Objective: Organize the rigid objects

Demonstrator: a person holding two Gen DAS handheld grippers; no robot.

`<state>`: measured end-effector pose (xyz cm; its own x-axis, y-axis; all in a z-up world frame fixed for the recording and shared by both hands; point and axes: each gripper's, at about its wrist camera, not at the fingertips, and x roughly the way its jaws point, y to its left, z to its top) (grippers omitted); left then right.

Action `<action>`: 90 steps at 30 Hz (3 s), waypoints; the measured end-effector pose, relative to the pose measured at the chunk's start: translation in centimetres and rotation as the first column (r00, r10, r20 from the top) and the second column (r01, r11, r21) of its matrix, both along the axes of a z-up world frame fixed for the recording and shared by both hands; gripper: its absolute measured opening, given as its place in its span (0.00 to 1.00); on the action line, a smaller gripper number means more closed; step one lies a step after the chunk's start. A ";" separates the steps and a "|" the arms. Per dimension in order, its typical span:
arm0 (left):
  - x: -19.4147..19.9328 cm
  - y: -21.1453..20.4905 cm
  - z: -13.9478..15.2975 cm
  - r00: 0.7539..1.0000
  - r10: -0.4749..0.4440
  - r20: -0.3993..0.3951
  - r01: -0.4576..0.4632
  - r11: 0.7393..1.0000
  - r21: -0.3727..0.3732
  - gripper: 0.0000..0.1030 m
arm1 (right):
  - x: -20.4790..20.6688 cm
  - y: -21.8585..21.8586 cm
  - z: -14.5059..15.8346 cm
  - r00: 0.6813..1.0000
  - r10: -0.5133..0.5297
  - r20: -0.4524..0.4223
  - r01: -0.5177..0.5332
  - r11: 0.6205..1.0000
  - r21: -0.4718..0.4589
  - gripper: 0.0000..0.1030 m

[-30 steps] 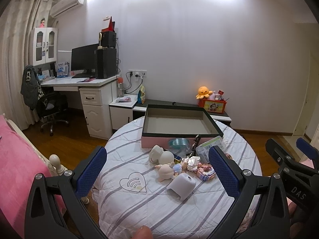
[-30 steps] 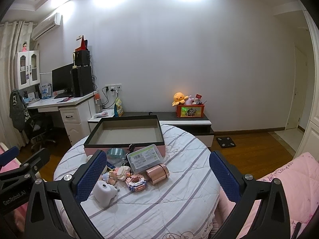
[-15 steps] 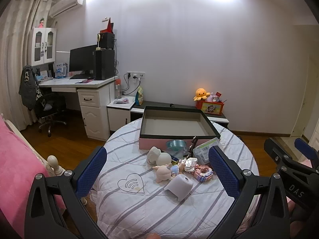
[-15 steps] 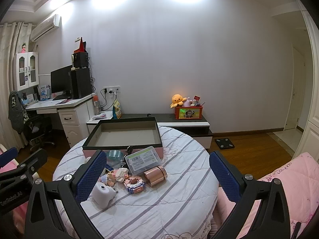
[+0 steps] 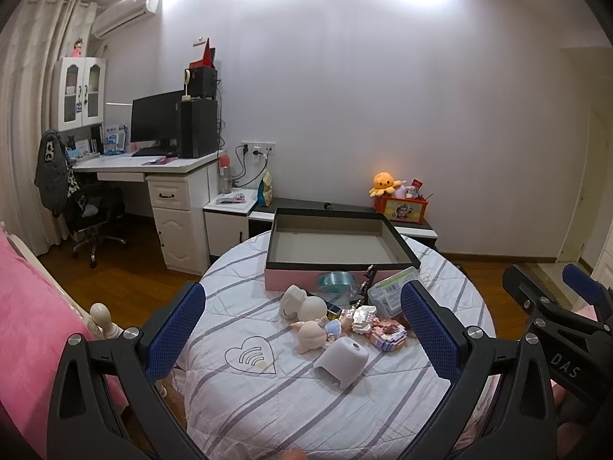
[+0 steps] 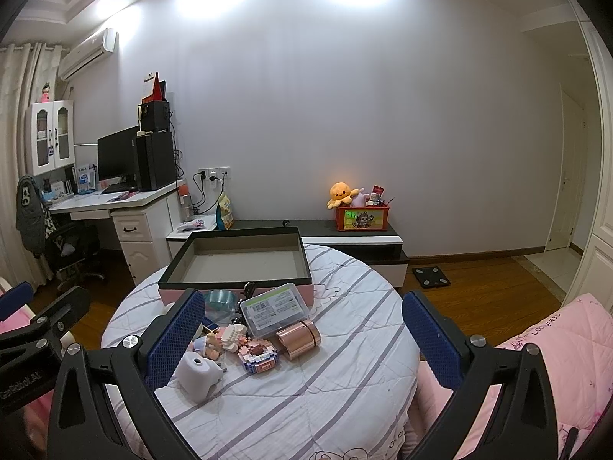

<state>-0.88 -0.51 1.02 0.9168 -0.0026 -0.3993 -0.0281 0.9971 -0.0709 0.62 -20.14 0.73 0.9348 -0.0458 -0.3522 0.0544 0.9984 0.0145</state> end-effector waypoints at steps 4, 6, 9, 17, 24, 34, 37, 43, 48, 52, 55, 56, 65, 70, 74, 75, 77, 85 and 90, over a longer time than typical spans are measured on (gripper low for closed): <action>0.0 0.0 0.0 1.000 0.000 -0.001 0.000 1.000 -0.001 1.00 | 0.0 0.0 0.0 1.000 0.001 -0.001 -0.001 1.000 -0.001 1.00; 0.0 0.0 0.0 1.000 0.001 0.001 -0.001 1.000 0.001 1.00 | 0.0 0.0 0.0 1.000 0.001 -0.001 -0.001 1.000 -0.001 1.00; 0.0 0.0 0.0 1.000 0.001 0.000 -0.001 1.000 0.000 1.00 | 0.0 0.0 0.0 1.000 0.000 -0.001 0.000 1.000 -0.002 1.00; 0.1 0.0 -0.3 1.000 -0.004 -0.011 0.004 1.000 -0.005 1.00 | 0.2 0.1 -0.3 1.000 0.002 -0.011 -0.002 1.000 -0.004 1.00; 1.3 0.3 -2.4 0.998 -0.014 -0.060 0.013 1.000 -0.016 1.00 | 1.7 -0.3 -1.7 0.998 0.009 -0.054 -0.009 1.000 -0.005 1.00; 5.6 0.3 -9.6 0.971 -0.041 -0.234 0.028 0.998 -0.059 1.00 | 7.5 -2.5 -8.5 0.966 0.027 -0.257 -0.026 1.000 0.007 1.00; 6.5 0.0 -11.5 0.959 -0.065 -0.275 0.045 0.996 -0.079 1.00 | 8.9 -2.7 -10.6 0.948 0.058 -0.313 -0.056 0.998 0.015 1.00; 8.2 -1.2 -14.2 0.940 -0.091 -0.328 0.068 0.994 -0.081 1.00 | 11.1 -2.0 -13.6 0.914 0.114 -0.389 -0.114 0.993 0.024 1.00; 10.1 -2.6 -15.4 0.927 -0.142 -0.347 0.118 0.989 -0.089 1.00 | 11.8 -2.3 -15.0 0.903 0.117 -0.414 -0.114 0.993 0.034 1.00; 11.6 -3.5 -16.5 0.915 -0.124 -0.384 0.112 0.992 -0.056 1.00 | 12.1 -2.7 -15.7 0.894 0.115 -0.433 -0.108 0.993 0.040 1.00; 12.1 -3.2 -16.6 0.913 -0.142 -0.383 0.115 0.989 -0.093 0.98 | 12.3 -2.9 -16.1 0.890 0.116 -0.441 -0.108 0.993 0.044 1.00; 12.1 -3.0 -16.5 0.914 -0.152 -0.376 0.121 0.987 -0.105 0.96 | 12.4 -2.9 -16.1 0.889 0.117 -0.442 -0.109 0.993 0.045 1.00; 11.7 -3.3 -16.4 0.899 -0.255 -0.356 0.203 0.963 -0.178 0.56 | 12.7 -2.4 -15.9 0.888 0.134 -0.441 -0.124 0.991 0.052 1.00; 11.4 -2.9 -16.2 0.900 -0.270 -0.343 0.217 0.958 -0.186 0.55 | 12.6 -1.7 -15.9 0.886 0.151 -0.439 -0.139 0.989 0.059 1.00; 11.0 -2.4 -15.7 0.905 -0.275 -0.324 0.223 0.956 -0.188 0.53 | 12.7 -0.9 -16.0 0.879 0.168 -0.446 -0.157 0.986 0.062 1.00; 11.0 -2.2 -15.7 0.905 -0.277 -0.322 0.224 0.955 -0.192 0.53 | 12.8 -0.6 -16.1 0.878 0.173 -0.447 -0.162 0.985 0.063 1.00; 10.8 -1.8 -15.7 0.907 -0.276 -0.318 0.222 0.956 -0.194 0.53 | 12.9 -0.1 -16.2 0.874 0.189 -0.447 -0.177 0.982 0.069 1.00; 9.2 1.5 -15.4 0.926 -0.236 -0.295 0.184 0.964 -0.191 0.53 | 13.7 2.2 -16.8 0.852 0.254 -0.457 -0.238 0.967 0.094 0.86; 9.3 1.7 -15.6 0.929 -0.224 -0.295 0.174 0.967 -0.185 0.56 | 14.8 3.0 -16.5 0.838 0.301 -0.455 -0.269 0.953 0.136 0.72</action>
